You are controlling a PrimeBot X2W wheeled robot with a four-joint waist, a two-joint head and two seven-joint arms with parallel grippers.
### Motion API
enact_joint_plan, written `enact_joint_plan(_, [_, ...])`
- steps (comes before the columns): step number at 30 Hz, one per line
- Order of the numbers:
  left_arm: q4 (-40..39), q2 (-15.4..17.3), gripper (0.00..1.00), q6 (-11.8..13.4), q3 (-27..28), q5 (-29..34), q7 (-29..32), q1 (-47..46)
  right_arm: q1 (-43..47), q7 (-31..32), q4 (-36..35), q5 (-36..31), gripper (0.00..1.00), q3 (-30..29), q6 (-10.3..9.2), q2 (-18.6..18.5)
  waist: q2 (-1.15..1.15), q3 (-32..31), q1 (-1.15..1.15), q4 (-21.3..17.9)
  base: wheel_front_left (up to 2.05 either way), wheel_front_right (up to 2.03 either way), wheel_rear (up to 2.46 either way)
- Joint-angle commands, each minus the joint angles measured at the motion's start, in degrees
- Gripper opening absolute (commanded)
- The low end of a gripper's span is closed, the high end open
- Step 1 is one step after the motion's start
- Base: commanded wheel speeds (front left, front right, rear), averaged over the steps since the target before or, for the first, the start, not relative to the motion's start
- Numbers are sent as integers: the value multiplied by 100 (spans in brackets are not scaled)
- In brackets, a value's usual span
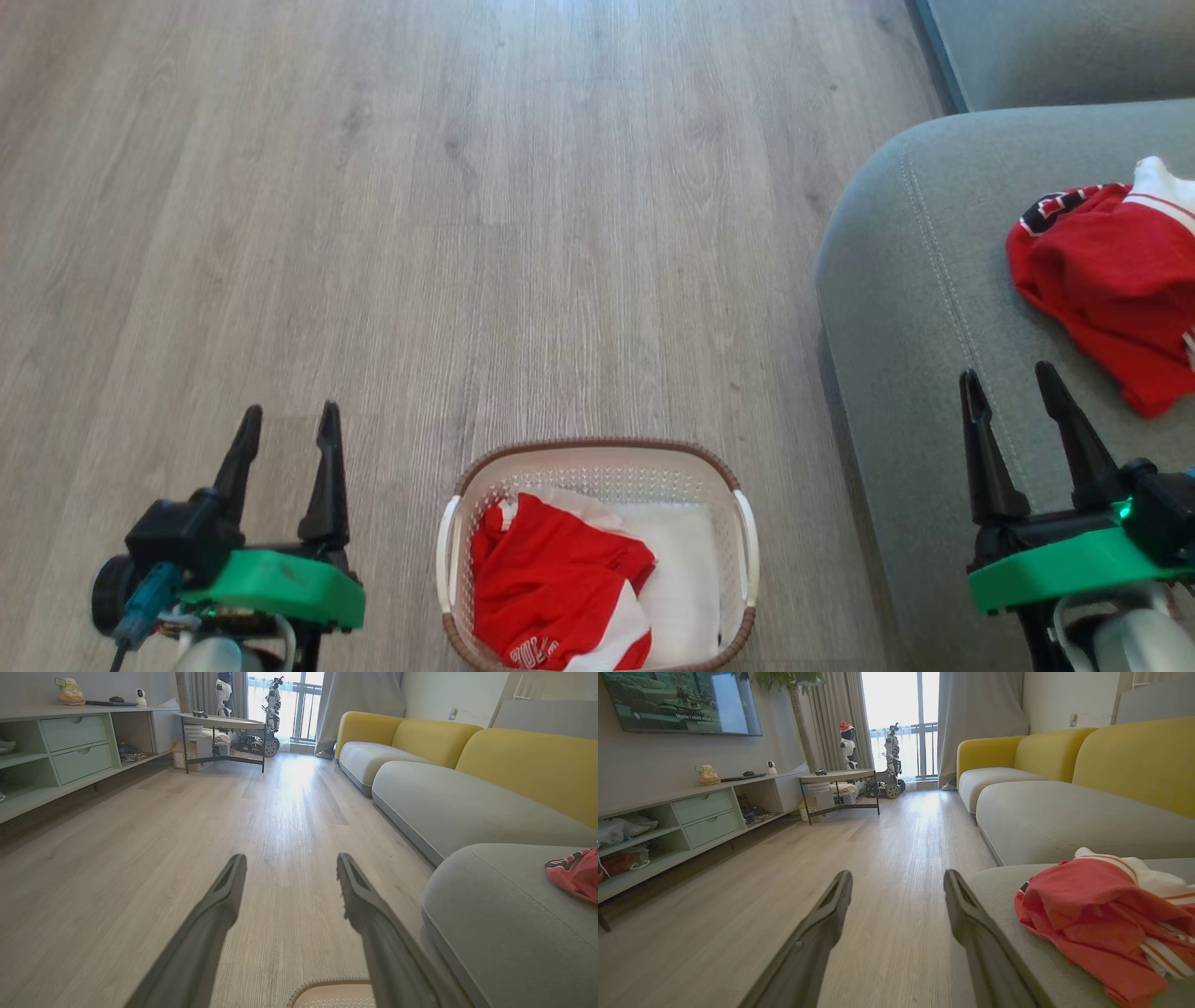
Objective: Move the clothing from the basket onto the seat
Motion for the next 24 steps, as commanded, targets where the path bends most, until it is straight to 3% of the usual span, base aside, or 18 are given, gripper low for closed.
enact_joint_plan(1, [-149, 21, 100, -38, 293, 75, -72, -185, -94, -53, -219, -51, 100, 85, 41, -10, 0, 27, 0, -8, 0, 0, 0])
enact_joint_plan(13, [-29, -123, 100, -260, 333, 252, -72, -397, -334, -53, -318, -63, 100, 0, 41, -24, 0, 333, 0, -169, 0, 0, 0])
enact_joint_plan(24, [355, -236, 100, -527, 214, 394, -72, -1127, -853, -53, -548, -90, 100, -68, 41, -91, 0, 1263, 0, -477, 0, 0, 0])
